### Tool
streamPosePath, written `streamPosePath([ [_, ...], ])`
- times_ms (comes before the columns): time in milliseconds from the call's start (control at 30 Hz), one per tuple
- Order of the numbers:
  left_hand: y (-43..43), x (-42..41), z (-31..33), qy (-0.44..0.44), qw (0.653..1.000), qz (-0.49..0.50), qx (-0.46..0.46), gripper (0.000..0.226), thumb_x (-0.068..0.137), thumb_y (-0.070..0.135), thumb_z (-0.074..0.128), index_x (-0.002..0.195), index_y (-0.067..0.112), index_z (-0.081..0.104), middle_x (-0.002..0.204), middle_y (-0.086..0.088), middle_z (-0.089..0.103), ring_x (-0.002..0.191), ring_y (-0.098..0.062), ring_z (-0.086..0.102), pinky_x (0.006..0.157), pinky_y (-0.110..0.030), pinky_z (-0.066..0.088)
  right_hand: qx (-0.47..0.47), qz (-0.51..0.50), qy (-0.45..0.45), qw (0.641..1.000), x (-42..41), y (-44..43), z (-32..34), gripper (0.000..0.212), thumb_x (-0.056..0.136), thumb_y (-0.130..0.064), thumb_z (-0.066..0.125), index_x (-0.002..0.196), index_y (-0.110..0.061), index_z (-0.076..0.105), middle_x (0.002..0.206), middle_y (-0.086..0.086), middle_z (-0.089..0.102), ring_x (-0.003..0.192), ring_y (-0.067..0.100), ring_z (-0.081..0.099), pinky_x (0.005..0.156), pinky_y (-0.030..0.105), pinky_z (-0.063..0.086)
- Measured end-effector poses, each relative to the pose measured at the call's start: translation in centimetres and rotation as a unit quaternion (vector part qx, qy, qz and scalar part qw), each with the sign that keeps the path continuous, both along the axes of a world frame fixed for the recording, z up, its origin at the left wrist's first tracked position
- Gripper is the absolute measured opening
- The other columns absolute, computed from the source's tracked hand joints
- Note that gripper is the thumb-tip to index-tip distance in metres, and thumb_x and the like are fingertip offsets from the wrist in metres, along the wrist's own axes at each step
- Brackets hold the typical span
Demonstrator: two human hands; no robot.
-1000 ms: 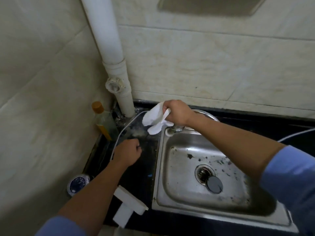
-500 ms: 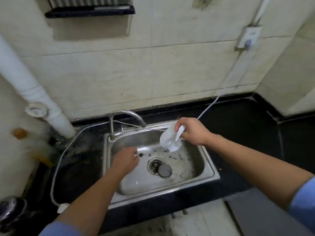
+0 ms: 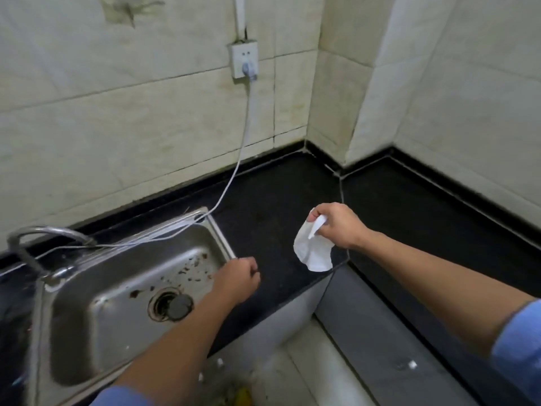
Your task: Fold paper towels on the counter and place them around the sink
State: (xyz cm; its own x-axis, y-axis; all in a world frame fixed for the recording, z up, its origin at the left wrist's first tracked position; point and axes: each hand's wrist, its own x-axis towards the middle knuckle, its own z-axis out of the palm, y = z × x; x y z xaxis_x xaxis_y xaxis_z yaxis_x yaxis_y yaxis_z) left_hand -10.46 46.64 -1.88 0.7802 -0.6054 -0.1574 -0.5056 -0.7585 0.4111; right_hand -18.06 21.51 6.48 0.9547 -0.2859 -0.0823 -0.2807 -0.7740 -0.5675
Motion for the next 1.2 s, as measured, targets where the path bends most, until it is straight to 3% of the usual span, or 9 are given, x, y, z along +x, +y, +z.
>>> streamPosePath([
  [200, -6.4, 1.6, -0.4, -0.011, 0.998, -0.046, 0.035, 0.018, 0.089, 0.035, 0.054, 0.101, 0.024, 0.062, 0.101, -0.002, 0.068, 0.094, -0.025, 0.062, 0.081, -0.036, 0.052, 0.029, -0.058, -0.009, 0.998, -0.2, -5.6, -1.0, 0.034, 0.077, -0.015, 0.068, 0.108, -0.027, 0.069, 0.122, -0.004, 0.063, 0.111, 0.018, 0.057, 0.091, 0.039, 0.050],
  [533, -14.1, 9.3, -3.3, 0.003, 0.997, -0.061, 0.049, 0.019, 0.087, 0.035, 0.054, 0.100, 0.024, 0.063, 0.102, 0.000, 0.067, 0.096, -0.024, 0.061, 0.075, -0.033, 0.046, 0.137, -0.088, -0.024, 0.986, 6.4, -10.1, -4.6, 0.037, 0.080, -0.004, 0.062, 0.115, -0.017, 0.067, 0.120, -0.002, 0.063, 0.107, 0.011, 0.057, 0.094, 0.033, 0.049],
  [633, -15.6, 11.4, -4.3, 0.023, 0.996, -0.069, 0.051, 0.017, 0.086, 0.033, 0.054, 0.097, 0.023, 0.063, 0.098, 0.000, 0.068, 0.092, -0.024, 0.062, 0.074, -0.033, 0.048, 0.124, -0.112, 0.031, 0.986, 7.3, -11.4, -8.4, 0.042, 0.080, -0.008, 0.062, 0.120, -0.020, 0.065, 0.126, 0.000, 0.061, 0.106, 0.015, 0.059, 0.089, 0.032, 0.050],
  [733, -16.6, 12.7, -5.9, 0.051, 0.993, -0.083, 0.064, 0.015, 0.087, 0.032, 0.054, 0.094, 0.021, 0.062, 0.091, 0.000, 0.067, 0.087, -0.023, 0.062, 0.073, -0.033, 0.049, 0.078, -0.117, 0.105, 0.984, 6.8, -12.9, -11.9, 0.048, 0.081, -0.014, 0.060, 0.128, -0.024, 0.058, 0.129, 0.000, 0.060, 0.117, 0.021, 0.057, 0.095, 0.035, 0.047],
  [833, -17.4, 13.3, -7.4, 0.072, 0.990, -0.098, 0.068, 0.014, 0.088, 0.031, 0.055, 0.093, 0.020, 0.062, 0.088, 0.001, 0.067, 0.085, -0.020, 0.062, 0.070, -0.031, 0.047, 0.009, -0.084, 0.205, 0.975, 5.7, -14.6, -14.2, 0.047, 0.085, -0.021, 0.055, 0.131, -0.026, 0.052, 0.131, 0.000, 0.057, 0.119, 0.023, 0.055, 0.095, 0.038, 0.047],
  [967, -19.2, 14.2, -8.8, 0.080, 0.991, -0.092, 0.060, 0.014, 0.088, 0.030, 0.055, 0.094, 0.018, 0.059, 0.089, 0.000, 0.065, 0.083, -0.020, 0.061, 0.068, -0.031, 0.046, -0.057, -0.019, 0.295, 0.954, 4.7, -16.8, -15.9, 0.054, 0.091, -0.016, 0.049, 0.141, -0.032, 0.041, 0.146, -0.008, 0.040, 0.129, 0.021, 0.041, 0.102, 0.038, 0.040],
  [1067, -21.2, 14.6, -9.5, 0.113, 0.991, -0.054, 0.043, 0.021, 0.092, 0.033, 0.051, 0.093, 0.015, 0.061, 0.086, -0.002, 0.065, 0.081, -0.022, 0.061, 0.070, -0.035, 0.050, -0.055, -0.060, 0.261, 0.962, 4.5, -18.7, -16.7, 0.042, 0.091, -0.016, 0.046, 0.130, -0.031, 0.054, 0.137, -0.004, 0.049, 0.119, 0.021, 0.051, 0.095, 0.036, 0.046],
  [1133, -22.5, 14.9, -9.8, 0.153, 0.988, -0.004, 0.033, 0.029, 0.093, 0.040, 0.049, 0.087, 0.014, 0.061, 0.081, -0.002, 0.064, 0.079, -0.023, 0.061, 0.067, -0.035, 0.050, -0.033, -0.121, 0.204, 0.971, 5.3, -19.5, -16.9, 0.031, 0.094, -0.024, 0.047, 0.122, -0.028, 0.059, 0.124, 0.001, 0.060, 0.106, 0.022, 0.060, 0.086, 0.037, 0.050],
  [1200, -23.6, 15.0, -10.2, 0.187, 0.982, 0.012, 0.029, 0.028, 0.088, 0.044, 0.056, 0.083, 0.016, 0.060, 0.079, 0.000, 0.062, 0.076, -0.020, 0.059, 0.061, -0.031, 0.043, -0.015, -0.162, 0.183, 0.969, 6.8, -20.0, -17.0, 0.034, 0.096, -0.038, 0.047, 0.125, -0.023, 0.056, 0.116, 0.004, 0.064, 0.102, 0.025, 0.062, 0.084, 0.039, 0.051],
])
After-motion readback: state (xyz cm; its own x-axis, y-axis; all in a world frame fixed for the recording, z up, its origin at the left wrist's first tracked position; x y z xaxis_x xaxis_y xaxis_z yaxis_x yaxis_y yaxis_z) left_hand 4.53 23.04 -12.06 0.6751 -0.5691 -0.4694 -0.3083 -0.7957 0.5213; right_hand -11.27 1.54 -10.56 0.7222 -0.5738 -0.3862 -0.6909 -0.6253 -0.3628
